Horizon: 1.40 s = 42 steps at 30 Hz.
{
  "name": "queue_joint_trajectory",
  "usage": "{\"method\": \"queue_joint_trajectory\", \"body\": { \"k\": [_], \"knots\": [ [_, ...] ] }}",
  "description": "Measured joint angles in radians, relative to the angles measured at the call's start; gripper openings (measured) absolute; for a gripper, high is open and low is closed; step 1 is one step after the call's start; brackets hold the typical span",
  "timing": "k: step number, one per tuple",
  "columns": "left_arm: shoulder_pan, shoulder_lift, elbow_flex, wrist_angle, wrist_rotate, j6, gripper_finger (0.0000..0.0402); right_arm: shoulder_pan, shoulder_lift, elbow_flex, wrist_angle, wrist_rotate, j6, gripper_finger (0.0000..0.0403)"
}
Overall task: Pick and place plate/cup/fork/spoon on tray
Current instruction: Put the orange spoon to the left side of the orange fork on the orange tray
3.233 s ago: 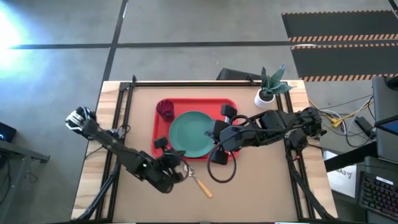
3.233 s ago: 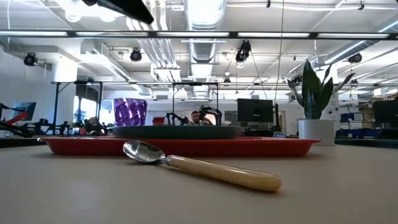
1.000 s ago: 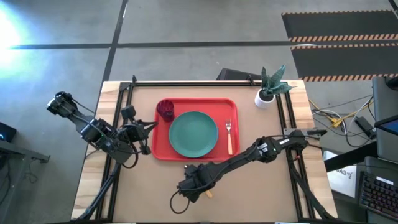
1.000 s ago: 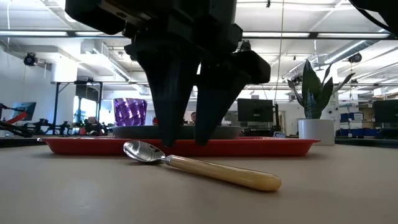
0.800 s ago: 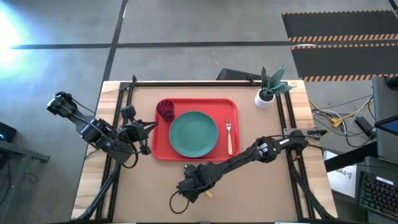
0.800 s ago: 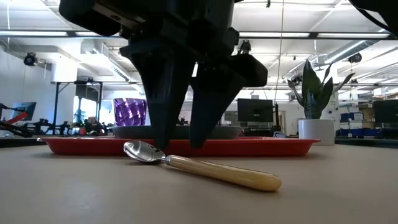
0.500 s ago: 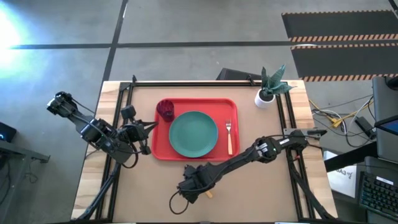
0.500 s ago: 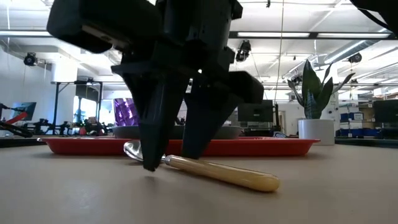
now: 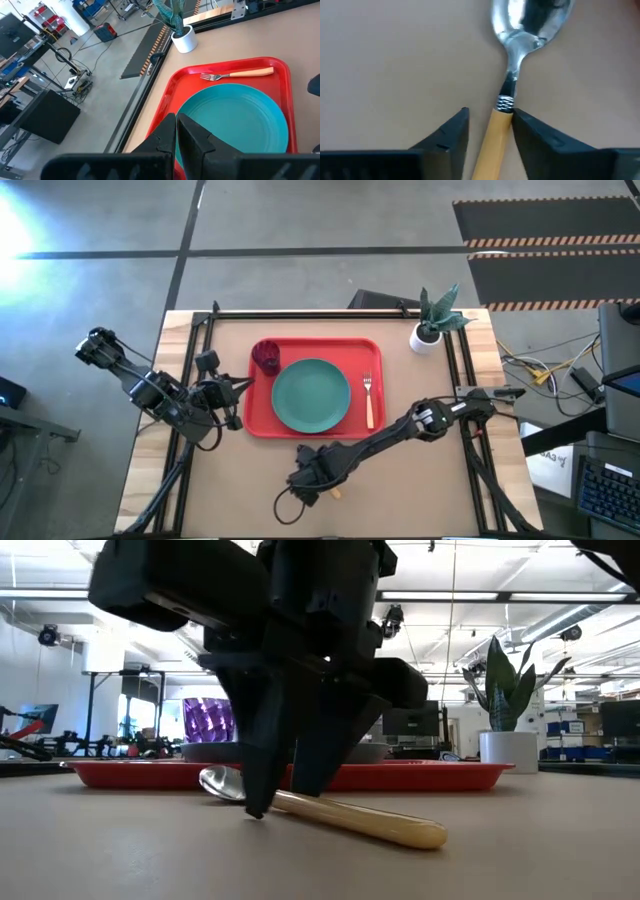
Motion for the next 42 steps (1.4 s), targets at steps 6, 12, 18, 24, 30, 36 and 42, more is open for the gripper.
{"method": "queue_joint_trajectory", "body": {
  "k": [6, 12, 18, 24, 30, 36, 42],
  "knots": [
    [0.000, 0.000, 0.001, 0.000, 0.000, 0.000, 0.0000, 0.000, -0.004, -0.051, 0.014, 0.006, 0.031, 0.0029],
    [0.000, 0.000, 0.001, 0.000, 0.001, 0.000, 0.0000, 0.004, -0.003, -0.132, 0.102, 0.006, 0.047, 0.0028],
    [0.000, 0.000, 0.001, -0.001, 0.007, 0.001, 0.0000, 0.005, -0.008, -0.149, 0.125, 0.022, 0.100, 0.0028],
    [0.000, -0.001, 0.001, -0.002, 0.007, 0.001, 0.0000, 0.014, -0.016, -0.026, 0.090, 0.159, 0.138, 0.0028],
    [0.000, -0.001, 0.001, -0.005, 0.006, 0.002, 0.0000, 0.017, -0.041, 0.137, 0.010, 0.330, 0.114, 0.0028],
    [0.000, -0.001, 0.001, -0.006, 0.006, 0.002, 0.0000, 0.020, -0.132, 0.128, -0.159, 0.523, 0.188, 0.0028],
    [0.000, -0.001, 0.001, -0.006, 0.006, 0.002, 0.0000, 0.019, -0.194, 0.136, -0.519, 0.673, 0.562, 0.0028]
  ]
}}
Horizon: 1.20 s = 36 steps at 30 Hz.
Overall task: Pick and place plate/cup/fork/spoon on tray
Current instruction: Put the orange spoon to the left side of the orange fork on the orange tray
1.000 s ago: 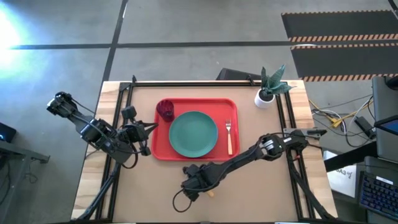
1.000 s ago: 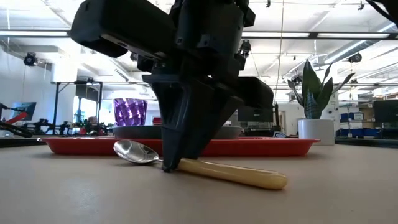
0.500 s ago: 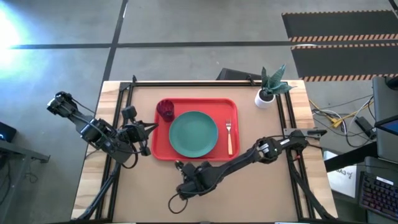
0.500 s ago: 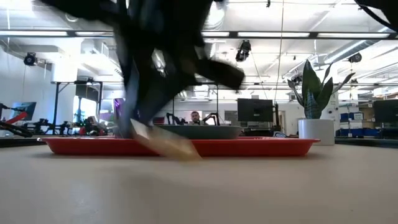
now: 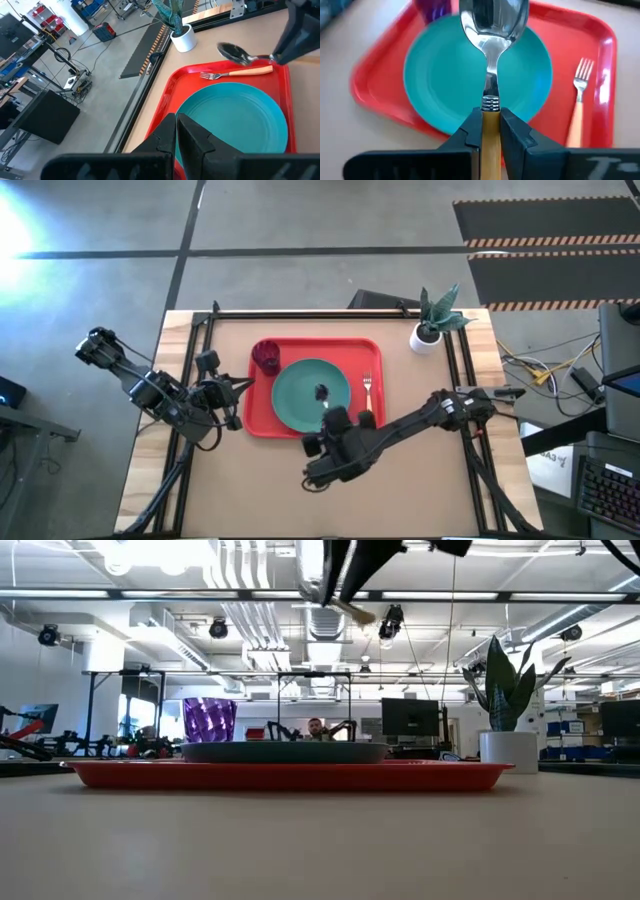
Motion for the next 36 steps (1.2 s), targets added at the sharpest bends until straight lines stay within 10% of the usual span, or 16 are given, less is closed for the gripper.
{"method": "queue_joint_trajectory", "body": {
  "k": [23, 36],
  "knots": [
    [0.000, -0.022, 0.000, -0.001, 0.013, 0.002, 0.0000, -0.180, -0.161, -0.107, 0.010, 0.013, -0.184, 0.0028],
    [0.000, -0.078, 0.000, -0.009, 0.015, 0.002, 0.0000, -0.188, -0.501, -0.595, 0.101, -0.069, -0.007, 0.0028]
  ]
}}
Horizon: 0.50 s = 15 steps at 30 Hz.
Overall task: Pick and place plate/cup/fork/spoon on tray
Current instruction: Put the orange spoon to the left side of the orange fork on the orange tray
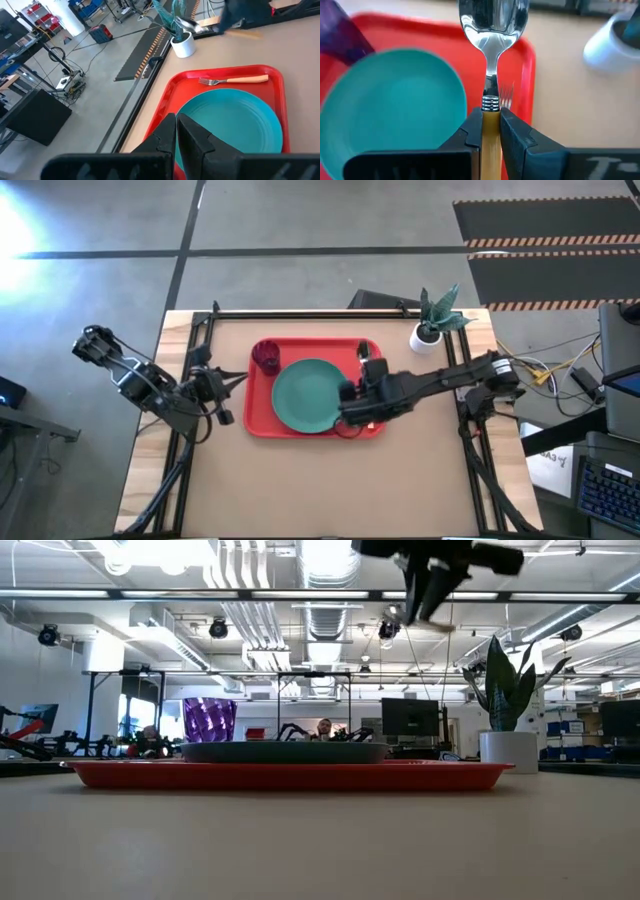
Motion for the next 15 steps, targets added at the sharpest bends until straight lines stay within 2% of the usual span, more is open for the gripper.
{"method": "queue_joint_trajectory", "body": {
  "k": [9, 15],
  "knots": [
    [0.000, -0.007, 0.000, -0.009, -0.006, 0.000, 0.0000, 0.017, -0.027, -0.328, 0.384, -0.108, 0.056, 0.0028],
    [0.000, -0.007, 0.000, -0.009, -0.007, 0.000, 0.0000, 0.017, -0.028, -0.458, 0.511, -0.131, 0.134, 0.0028]
  ]
}}
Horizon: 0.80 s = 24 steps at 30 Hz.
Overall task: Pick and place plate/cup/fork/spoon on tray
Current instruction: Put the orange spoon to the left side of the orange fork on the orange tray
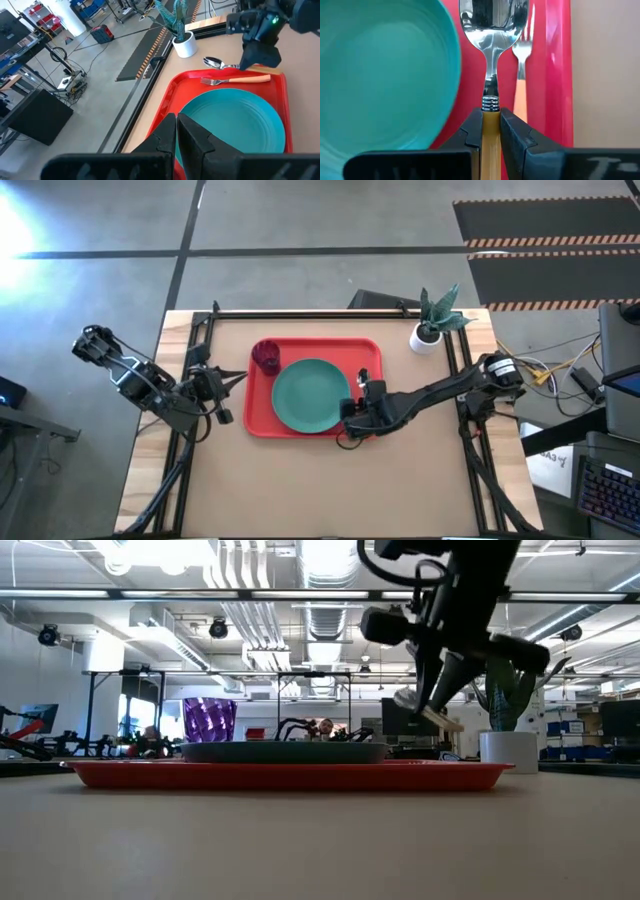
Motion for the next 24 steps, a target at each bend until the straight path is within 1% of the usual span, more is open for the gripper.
{"method": "queue_joint_trajectory", "body": {
  "k": [2, 5, 9, 18, 21, 24],
  "knots": [
    [0.000, 0.000, 0.000, 0.000, 0.000, 0.000, 0.0000, 0.000, 0.000, -0.030, 0.050, -0.006, 0.001, 0.0028],
    [0.000, 0.000, 0.000, 0.000, 0.000, 0.000, 0.0000, -0.001, 0.000, -0.073, 0.171, -0.007, -0.033, 0.0028],
    [0.000, 0.000, 0.000, 0.000, -0.001, 0.000, 0.0000, -0.015, 0.000, -0.106, 0.265, -0.029, -0.070, 0.0028],
    [0.000, 0.000, 0.000, -0.002, -0.001, 0.000, 0.0000, -0.050, -0.001, -0.153, 0.281, -0.073, -0.105, 0.0028],
    [0.000, 0.000, 0.000, -0.002, -0.001, 0.000, 0.0000, -0.071, -0.002, -0.184, 0.332, -0.110, -0.137, 0.0028],
    [0.000, 0.000, 0.000, -0.002, -0.001, 0.000, 0.0000, -0.086, -0.002, -0.217, 0.411, -0.112, -0.156, 0.0028]
  ]
}}
